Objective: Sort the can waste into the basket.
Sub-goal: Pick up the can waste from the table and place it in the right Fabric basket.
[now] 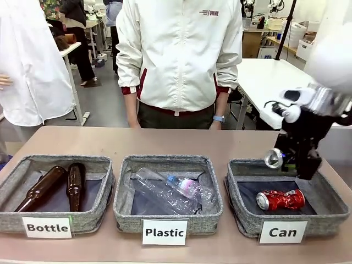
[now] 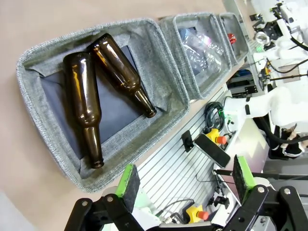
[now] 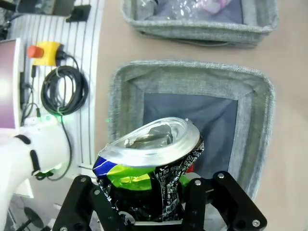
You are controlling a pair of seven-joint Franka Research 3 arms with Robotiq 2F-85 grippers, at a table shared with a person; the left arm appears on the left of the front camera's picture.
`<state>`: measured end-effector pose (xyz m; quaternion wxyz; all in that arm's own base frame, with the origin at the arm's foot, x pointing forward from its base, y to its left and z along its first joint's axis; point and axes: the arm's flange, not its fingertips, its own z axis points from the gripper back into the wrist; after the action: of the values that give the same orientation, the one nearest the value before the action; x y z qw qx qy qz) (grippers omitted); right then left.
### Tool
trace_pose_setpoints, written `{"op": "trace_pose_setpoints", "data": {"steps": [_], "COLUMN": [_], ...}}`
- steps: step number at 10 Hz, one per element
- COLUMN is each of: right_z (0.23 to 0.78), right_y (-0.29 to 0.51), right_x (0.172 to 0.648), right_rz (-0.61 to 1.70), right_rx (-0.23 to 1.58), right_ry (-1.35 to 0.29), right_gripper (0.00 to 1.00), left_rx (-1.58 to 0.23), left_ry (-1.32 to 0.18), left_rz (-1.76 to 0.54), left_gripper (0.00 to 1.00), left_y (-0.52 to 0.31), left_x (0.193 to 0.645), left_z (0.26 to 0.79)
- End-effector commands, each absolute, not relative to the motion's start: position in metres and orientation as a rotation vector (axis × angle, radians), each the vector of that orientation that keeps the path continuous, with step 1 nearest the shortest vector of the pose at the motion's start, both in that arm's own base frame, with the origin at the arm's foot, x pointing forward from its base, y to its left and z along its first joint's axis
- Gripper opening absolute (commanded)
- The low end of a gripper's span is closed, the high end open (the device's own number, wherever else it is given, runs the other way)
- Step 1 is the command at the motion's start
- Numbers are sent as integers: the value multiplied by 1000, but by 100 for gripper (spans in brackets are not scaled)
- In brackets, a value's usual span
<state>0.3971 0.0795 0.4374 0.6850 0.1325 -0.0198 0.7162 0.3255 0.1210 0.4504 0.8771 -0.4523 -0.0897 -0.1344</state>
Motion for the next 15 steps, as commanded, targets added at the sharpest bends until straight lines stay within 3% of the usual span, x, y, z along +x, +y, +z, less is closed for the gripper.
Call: {"op": "trace_pose_setpoints", "data": {"steps": [1,5,7,9,11,12,13,15], "right_z": [428,407,399,389,388,388,389,388], "right_y": [82,89,88,97,94,94,93,89], "right_x": [398,369,356,342,335,335,336,339], "right_rz": [1559,1487,1460,1433,1401,1376,1368,1333], "right_rx": [242,166,138,127,110,96,89,82], "right_ry": [-93,-101,-104,-134,-155,-171,-176,-181], "right_gripper": [0,0,55,100,100,89,99,100], "left_rx": [-932,-932,-932,-932,-932,-932,-932,-932], "left_ry": [-195,-195,-195,-195,-195,-195,-195,-195], "left_rz": [-296,-296,-296,-296,-296,-296,-296,-296], "left_gripper": [100,100,100,100,100,100,100,100], "left_y": [124,124,124,124,124,124,124,124], "left_x": [323,323,323,323,323,323,323,323], "left_z": [449,449,449,449,449,449,449,449]}}
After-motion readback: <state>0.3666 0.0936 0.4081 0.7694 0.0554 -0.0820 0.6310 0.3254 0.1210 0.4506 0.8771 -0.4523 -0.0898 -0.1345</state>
